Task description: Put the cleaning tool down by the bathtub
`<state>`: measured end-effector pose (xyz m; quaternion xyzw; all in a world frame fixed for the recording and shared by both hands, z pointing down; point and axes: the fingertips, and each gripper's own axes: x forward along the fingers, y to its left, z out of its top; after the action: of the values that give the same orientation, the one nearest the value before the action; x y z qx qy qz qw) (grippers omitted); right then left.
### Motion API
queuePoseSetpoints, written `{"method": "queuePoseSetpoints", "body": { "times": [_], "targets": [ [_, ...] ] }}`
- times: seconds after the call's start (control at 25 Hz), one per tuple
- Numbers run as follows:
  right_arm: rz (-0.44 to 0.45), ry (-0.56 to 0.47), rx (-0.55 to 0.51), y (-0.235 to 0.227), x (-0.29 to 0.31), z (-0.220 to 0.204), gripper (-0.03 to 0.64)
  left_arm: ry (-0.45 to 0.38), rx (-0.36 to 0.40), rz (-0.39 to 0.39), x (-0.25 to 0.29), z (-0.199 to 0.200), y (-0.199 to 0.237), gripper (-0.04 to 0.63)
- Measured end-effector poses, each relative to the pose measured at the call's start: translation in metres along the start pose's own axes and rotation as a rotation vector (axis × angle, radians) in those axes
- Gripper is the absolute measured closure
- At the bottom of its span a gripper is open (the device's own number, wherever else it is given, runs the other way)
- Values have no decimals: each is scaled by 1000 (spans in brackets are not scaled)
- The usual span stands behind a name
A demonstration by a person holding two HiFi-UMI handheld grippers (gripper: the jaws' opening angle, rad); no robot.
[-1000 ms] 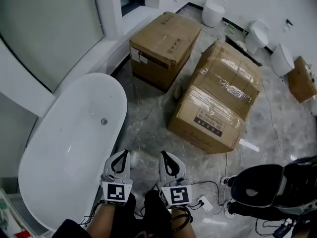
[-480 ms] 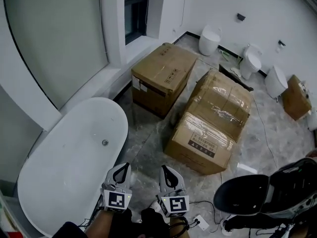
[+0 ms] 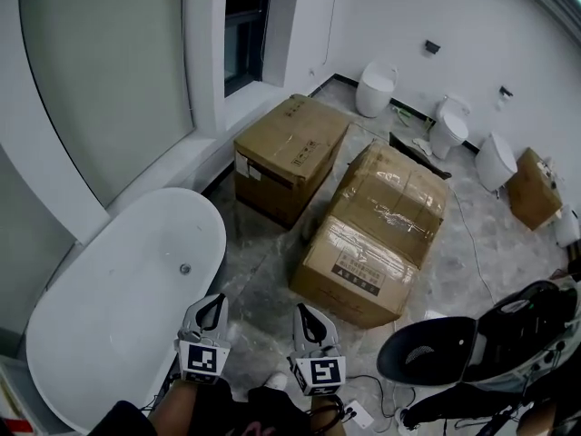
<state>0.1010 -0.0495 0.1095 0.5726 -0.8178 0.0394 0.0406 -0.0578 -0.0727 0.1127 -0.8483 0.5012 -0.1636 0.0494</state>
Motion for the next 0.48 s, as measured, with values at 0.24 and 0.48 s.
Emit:
{"method": "queuePoseSetpoints", "body": {
  "times": [0.24,0.48],
  "targets": [
    [-1,-35,43,-9,-6,24,595,-31,0,24,2,18,4,594],
    [25,-61,-35,-23,-6,31,595,-51,2,41,11,35,3,594]
  ]
}}
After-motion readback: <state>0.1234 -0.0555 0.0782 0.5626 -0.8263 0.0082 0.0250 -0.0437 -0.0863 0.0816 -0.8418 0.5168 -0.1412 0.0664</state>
